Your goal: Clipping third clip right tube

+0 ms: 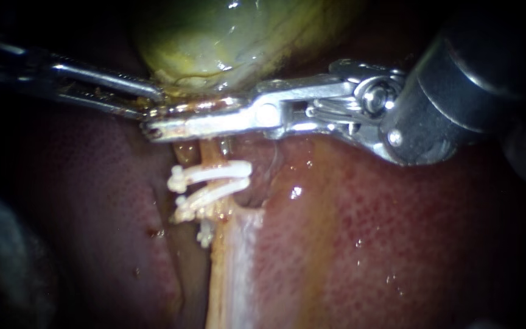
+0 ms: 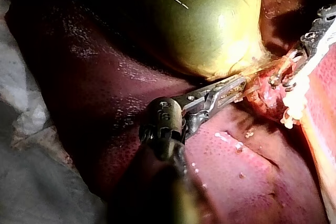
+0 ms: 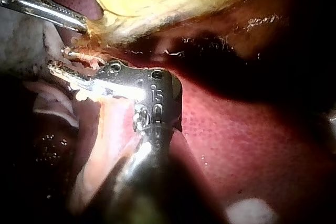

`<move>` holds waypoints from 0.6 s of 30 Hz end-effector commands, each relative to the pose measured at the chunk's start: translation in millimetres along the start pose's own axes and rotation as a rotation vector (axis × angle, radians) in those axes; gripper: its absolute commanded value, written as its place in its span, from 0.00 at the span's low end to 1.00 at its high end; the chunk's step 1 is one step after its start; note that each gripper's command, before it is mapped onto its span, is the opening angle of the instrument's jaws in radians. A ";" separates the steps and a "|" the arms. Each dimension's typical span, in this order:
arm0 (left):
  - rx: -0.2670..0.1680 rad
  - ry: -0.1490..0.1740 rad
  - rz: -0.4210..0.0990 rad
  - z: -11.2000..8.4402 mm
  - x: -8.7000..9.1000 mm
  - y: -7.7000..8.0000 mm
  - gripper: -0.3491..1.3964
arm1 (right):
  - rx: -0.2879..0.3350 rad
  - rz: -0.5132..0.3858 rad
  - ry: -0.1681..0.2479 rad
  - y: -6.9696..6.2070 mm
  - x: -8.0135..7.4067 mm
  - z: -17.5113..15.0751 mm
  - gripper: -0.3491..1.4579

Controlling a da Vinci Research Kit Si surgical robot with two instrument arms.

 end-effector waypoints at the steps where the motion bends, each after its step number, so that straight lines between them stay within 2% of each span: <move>1: 0.000 0.000 0.000 0.0 0.0 0.0 0.00 | -0.002 0.026 0.002 -0.1 0.0 0.0 0.12; 3: 0.000 0.000 0.000 0.0 0.0 0.0 0.00 | -0.002 0.050 0.002 -0.1 0.0 -0.2 0.00; 8: 0.000 0.000 0.000 0.0 0.0 0.0 0.00 | -0.021 0.114 0.019 -0.2 -0.2 -0.7 0.00; 18: 0.000 0.000 0.000 0.0 0.0 0.0 0.00 | -0.017 0.110 0.014 -0.1 -0.8 -0.8 0.00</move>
